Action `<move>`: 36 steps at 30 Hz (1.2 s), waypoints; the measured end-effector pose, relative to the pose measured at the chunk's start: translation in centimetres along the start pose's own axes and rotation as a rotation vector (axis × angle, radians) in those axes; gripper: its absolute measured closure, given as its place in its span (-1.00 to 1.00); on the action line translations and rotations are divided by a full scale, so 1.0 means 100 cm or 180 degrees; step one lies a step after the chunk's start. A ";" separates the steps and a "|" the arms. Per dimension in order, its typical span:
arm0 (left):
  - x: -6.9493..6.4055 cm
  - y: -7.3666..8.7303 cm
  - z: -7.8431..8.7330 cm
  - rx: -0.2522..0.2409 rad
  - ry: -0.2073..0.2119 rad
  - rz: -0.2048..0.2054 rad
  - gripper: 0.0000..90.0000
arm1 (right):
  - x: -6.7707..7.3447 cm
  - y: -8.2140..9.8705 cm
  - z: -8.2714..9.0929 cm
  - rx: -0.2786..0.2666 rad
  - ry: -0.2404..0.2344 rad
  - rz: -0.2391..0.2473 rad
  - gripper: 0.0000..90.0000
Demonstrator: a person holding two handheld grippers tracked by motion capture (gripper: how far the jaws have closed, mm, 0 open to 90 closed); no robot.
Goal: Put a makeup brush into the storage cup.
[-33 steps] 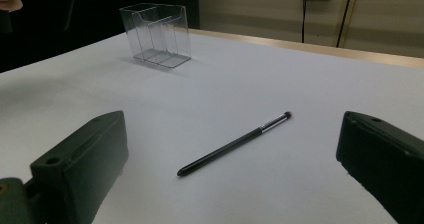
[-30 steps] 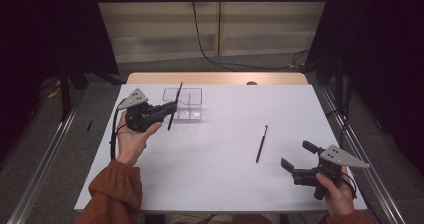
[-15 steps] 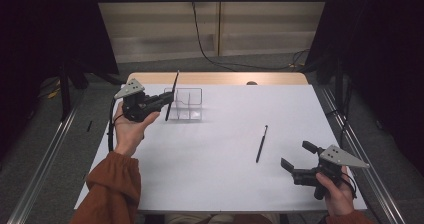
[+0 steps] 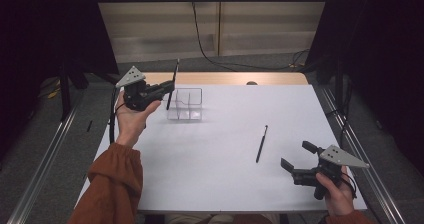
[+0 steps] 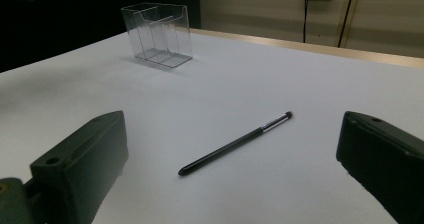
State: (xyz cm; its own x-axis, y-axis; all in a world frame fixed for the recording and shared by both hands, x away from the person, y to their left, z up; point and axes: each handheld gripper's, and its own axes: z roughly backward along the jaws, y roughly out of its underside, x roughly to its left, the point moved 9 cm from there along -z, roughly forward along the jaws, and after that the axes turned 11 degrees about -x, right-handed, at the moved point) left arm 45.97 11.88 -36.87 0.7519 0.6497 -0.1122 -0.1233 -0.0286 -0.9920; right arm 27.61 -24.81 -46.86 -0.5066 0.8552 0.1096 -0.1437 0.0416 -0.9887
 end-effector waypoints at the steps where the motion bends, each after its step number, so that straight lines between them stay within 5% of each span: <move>1: 0.001 -0.001 -0.001 -0.0005 -0.0013 0.0008 0.87 | 0.000 0.000 0.000 0.0000 0.0000 0.0000 -1.00; 19: 0.026 -0.011 -0.016 -0.0097 -0.0100 -0.0046 0.87 | 0.000 0.000 0.000 0.0002 -0.0003 0.0005 -1.00; 36: 0.047 -0.002 -0.029 -0.0036 -0.0242 -0.0049 0.87 | 0.000 -0.001 0.001 -0.0015 0.0003 0.0005 -1.00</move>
State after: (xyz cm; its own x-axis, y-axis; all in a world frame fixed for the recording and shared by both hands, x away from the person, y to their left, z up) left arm 51.38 12.77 -37.37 0.7022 0.7060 -0.0926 -0.1044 -0.0265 -0.9942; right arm 27.55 -24.85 -46.81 -0.5061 0.8557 0.1080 -0.1390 0.0427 -0.9894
